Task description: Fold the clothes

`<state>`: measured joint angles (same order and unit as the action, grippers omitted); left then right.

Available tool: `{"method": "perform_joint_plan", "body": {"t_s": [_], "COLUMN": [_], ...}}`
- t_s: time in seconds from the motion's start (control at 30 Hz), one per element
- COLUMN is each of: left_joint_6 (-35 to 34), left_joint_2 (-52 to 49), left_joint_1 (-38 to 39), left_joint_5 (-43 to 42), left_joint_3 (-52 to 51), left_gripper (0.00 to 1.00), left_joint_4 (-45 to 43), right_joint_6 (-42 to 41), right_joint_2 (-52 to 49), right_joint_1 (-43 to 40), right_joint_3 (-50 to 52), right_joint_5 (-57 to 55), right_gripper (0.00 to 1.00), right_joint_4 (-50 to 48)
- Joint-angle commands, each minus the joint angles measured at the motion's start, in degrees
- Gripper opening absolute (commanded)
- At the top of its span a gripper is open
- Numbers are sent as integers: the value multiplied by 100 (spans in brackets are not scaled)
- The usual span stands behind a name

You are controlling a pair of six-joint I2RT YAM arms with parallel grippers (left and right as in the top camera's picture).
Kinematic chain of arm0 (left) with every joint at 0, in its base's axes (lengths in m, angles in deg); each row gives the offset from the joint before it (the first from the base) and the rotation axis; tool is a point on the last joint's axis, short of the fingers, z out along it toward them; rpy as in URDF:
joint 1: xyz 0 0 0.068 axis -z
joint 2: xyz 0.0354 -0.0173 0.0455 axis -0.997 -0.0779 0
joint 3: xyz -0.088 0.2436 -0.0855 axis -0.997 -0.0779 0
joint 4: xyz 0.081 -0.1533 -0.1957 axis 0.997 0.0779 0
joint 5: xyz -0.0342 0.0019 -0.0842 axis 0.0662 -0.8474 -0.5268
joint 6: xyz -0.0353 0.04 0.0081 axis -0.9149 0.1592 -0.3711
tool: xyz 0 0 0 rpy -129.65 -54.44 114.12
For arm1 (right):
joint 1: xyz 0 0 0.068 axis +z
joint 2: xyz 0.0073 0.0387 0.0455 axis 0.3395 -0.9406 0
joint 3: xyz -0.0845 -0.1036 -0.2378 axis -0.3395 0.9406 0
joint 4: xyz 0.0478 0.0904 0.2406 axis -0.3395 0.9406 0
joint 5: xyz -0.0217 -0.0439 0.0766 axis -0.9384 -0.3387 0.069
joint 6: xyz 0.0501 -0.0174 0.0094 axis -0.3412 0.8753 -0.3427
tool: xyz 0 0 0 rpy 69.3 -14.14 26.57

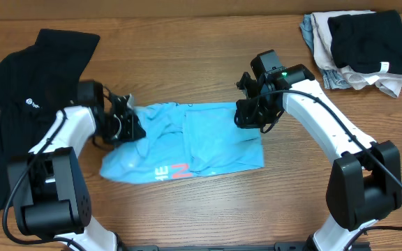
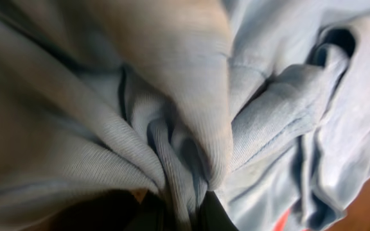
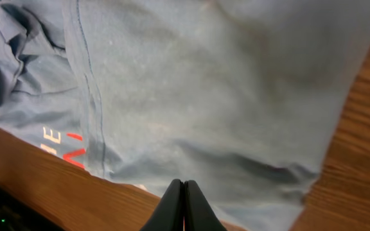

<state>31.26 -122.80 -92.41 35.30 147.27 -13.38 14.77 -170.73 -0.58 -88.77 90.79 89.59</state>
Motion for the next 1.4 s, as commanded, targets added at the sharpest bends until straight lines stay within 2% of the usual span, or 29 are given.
{"method": "perform_joint_plan", "body": {"t_s": [0.0,0.17,0.3,0.4,0.53,0.77,0.93,1.13,1.37], "left_joint_6": [221,636,654,643,282,-691,-1381,-1593,-1650], "left_joint_2": [-39,-39,-39,-39,-39,-39,-39,-105,-365], "left_joint_1": [-17,44,319,651,1333,2559,2953,3254,3648], "left_joint_5": [391,398,551,551,822,1252,1252,1250,1228], "left_joint_3": [833,1670,2044,2076,2076,2076,2079,2076,2076], "left_gripper": [4,4,4,4,4,4,4,4,8], "left_joint_4": [527,1453,1862,1906,1878,1543,1165,568,-24], "right_joint_6": [-7,-24,-46,-46,-39,28,48,50,101], "right_joint_2": [9,-13,-13,-11,-2,385,918,1598,1659], "right_joint_1": [11,11,11,-2,-76,-444,-855,-1405,-1615], "right_joint_3": [55,544,798,787,656,-31,-516,-636,-636], "right_joint_5": [201,393,444,501,796,922,922,920,922], "right_gripper": [4,4,4,4,4,4,4,4,4], "right_joint_4": [-188,-645,-809,-831,-802,-197,293,575,758]}}
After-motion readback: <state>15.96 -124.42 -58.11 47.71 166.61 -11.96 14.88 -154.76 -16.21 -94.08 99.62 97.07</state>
